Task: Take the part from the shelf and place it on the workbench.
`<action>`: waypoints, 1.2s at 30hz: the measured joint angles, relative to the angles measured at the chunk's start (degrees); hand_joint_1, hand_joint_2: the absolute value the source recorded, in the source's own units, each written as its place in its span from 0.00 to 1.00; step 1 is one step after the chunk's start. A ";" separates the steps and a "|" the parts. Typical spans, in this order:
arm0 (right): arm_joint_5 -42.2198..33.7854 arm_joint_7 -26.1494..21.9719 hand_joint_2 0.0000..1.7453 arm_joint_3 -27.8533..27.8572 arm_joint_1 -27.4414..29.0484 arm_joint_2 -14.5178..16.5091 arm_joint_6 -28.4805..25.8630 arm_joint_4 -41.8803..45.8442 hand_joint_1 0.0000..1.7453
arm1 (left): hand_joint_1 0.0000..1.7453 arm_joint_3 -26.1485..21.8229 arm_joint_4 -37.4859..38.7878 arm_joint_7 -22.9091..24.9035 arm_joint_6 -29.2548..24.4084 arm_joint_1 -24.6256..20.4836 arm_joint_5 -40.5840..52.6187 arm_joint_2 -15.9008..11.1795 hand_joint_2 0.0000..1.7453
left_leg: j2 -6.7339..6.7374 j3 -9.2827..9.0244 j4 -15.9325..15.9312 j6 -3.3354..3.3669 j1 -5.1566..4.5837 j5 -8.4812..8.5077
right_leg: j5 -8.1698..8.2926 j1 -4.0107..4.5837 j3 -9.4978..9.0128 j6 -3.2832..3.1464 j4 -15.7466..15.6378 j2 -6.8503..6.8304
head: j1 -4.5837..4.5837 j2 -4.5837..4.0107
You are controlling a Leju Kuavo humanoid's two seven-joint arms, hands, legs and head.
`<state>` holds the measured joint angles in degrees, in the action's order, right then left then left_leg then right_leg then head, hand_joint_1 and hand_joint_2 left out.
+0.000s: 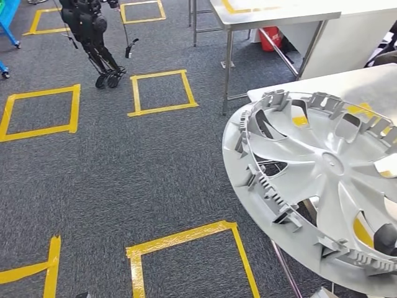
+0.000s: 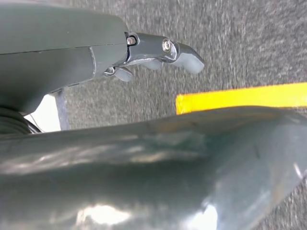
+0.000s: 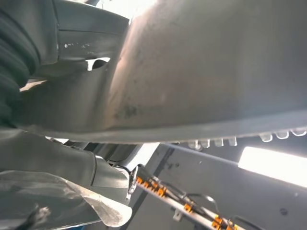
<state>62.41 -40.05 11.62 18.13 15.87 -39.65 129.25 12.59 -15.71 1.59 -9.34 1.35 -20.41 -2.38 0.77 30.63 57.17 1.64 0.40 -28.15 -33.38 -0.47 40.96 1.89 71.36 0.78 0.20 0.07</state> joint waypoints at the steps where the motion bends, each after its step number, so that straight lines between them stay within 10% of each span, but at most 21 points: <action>1: 0.01 0.01 1.00 0.02 0.00 0.00 0.00 -0.07 1.00 | 0.00 -0.17 -0.10 0.10 -0.01 0.13 0.24 0.00 0.00 | 0.80 -0.01 0.01 0.01 -0.04 -0.05 | -0.56 -0.12 1.04 0.15 2.30 -0.29 | 0.02 0.00; 8: -0.01 0.02 1.00 0.10 -0.19 0.00 0.00 -0.23 1.00 | 0.00 -1.63 -1.22 0.29 0.35 0.33 1.93 0.01 0.00 | 4.83 -0.65 0.26 -1.30 -0.60 -0.79 | 5.27 0.34 -7.93 -0.65 -13.19 -5.11 | 0.10 0.00; 12: 0.04 0.03 1.00 0.20 -0.15 0.01 -0.01 -0.20 1.00 | 0.00 -2.18 -1.73 0.43 0.52 0.29 2.39 0.17 0.00 | 3.59 -0.10 2.45 -2.42 -0.19 -2.78 | 5.91 0.14 -7.86 -2.11 -13.61 -2.46 | 0.36 0.00; 15: 0.09 0.03 1.00 0.16 -0.26 0.02 0.00 -0.21 1.00 | 0.00 -2.45 -1.80 0.44 0.54 0.54 2.43 0.32 0.00 | 0.14 4.58 13.19 -2.62 -0.02 -8.12 | 6.02 0.20 -7.90 -2.80 -13.70 -0.46 | 0.60 0.00; 17: 0.11 0.03 1.00 0.16 -0.22 0.02 0.00 -0.22 1.00 | 0.00 -2.57 -1.81 0.45 0.52 0.79 2.43 0.33 0.00 | -0.24 6.65 17.19 -2.47 -0.03 -8.55 | 6.04 0.38 -7.97 -2.91 -13.68 1.19 | 0.60 0.00; 21: 0.13 0.02 1.00 0.17 -0.26 0.02 0.00 -0.23 1.00 | 0.00 -2.71 -1.87 0.45 0.51 0.83 2.43 0.28 0.00 | -3.40 1.96 5.24 -1.56 0.04 -1.31 | 6.05 0.45 -8.07 -2.70 -13.39 4.25 | 0.56 0.00; 25: 0.23 0.02 1.00 0.20 -0.15 0.01 0.00 -0.23 1.00 | 0.00 -2.98 -2.05 0.48 0.50 0.65 2.66 0.27 0.00 | -4.05 0.29 0.63 -1.00 -0.05 -0.46 | 6.52 0.08 -6.86 -1.28 -13.25 6.55 | 0.56 0.01; 32: 0.37 0.02 1.00 0.23 -0.16 0.00 0.00 -0.34 1.00 | 0.00 -3.53 -2.26 0.91 0.49 0.82 3.54 0.45 0.00 | 1.02 -0.04 -0.32 0.12 -0.11 -0.08 | -0.37 -0.03 1.05 0.19 2.19 -0.34 | -0.06 0.00; 36: 0.39 0.03 1.00 0.26 -0.19 0.00 0.00 -0.42 1.00 | 0.00 -3.70 -2.40 1.08 0.51 0.78 3.81 0.51 0.00 | 3.55 -0.52 -0.21 -0.57 -0.27 -0.61 | 5.04 -0.07 -5.65 0.19 -9.62 -3.50 | -0.07 0.00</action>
<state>62.80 -40.03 11.87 17.94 15.87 -39.65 128.84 8.89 -18.11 2.67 -8.84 2.13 -16.60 -1.86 4.32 30.12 56.97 1.07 0.13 -28.76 -28.34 -0.55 35.31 2.09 61.73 -2.71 0.13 0.07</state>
